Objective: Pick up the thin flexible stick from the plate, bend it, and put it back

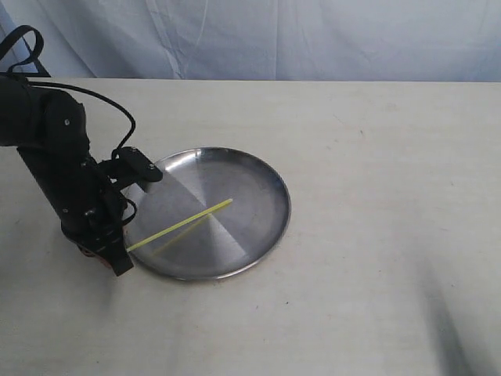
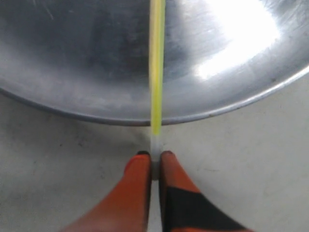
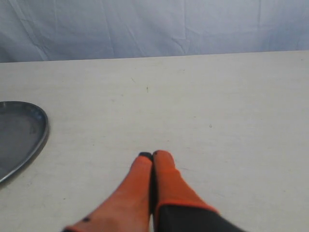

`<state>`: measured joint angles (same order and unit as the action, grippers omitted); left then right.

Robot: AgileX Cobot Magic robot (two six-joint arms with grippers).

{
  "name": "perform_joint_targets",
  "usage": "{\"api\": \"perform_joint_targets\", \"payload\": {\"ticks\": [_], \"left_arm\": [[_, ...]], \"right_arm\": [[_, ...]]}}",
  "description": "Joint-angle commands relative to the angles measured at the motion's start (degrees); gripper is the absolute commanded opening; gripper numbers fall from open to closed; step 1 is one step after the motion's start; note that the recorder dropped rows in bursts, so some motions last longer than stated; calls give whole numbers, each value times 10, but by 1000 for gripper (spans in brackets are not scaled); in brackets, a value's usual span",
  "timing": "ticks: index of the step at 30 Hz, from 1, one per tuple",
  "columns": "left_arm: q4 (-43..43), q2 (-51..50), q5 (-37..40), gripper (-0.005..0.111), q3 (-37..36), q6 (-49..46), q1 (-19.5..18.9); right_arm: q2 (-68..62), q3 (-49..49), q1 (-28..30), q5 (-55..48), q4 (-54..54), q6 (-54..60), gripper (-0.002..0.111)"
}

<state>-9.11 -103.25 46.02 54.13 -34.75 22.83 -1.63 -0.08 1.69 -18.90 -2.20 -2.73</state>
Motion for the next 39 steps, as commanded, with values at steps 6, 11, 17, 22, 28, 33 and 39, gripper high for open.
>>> {"api": "perform_joint_targets", "payload": {"ticks": [6,11,17,22,28,33,39], "left_arm": [[-1,7,16,0,1,1,2],[-4,48,23,0,1,3,2],[-82,145,34,0,1,-3,2],[-97,195,72,0,1,-3,2],[-159,216,88,0,-5,-53,2],[-196,216,66,0,-34,-78,2],[-225,216,71,0,-33,-96,2]], "right_arm": [[2,1,0,4,-3,2,-1],[2,1,0,4,-3,2,-1],[2,1,0,4,-3,2,-1],[2,1,0,7,-3,2,-1],[2,1,0,160,-26,4,-1],[2,1,0,310,-227,-97,-1],[-5,1,0,252,-345,-280,-1]]}}
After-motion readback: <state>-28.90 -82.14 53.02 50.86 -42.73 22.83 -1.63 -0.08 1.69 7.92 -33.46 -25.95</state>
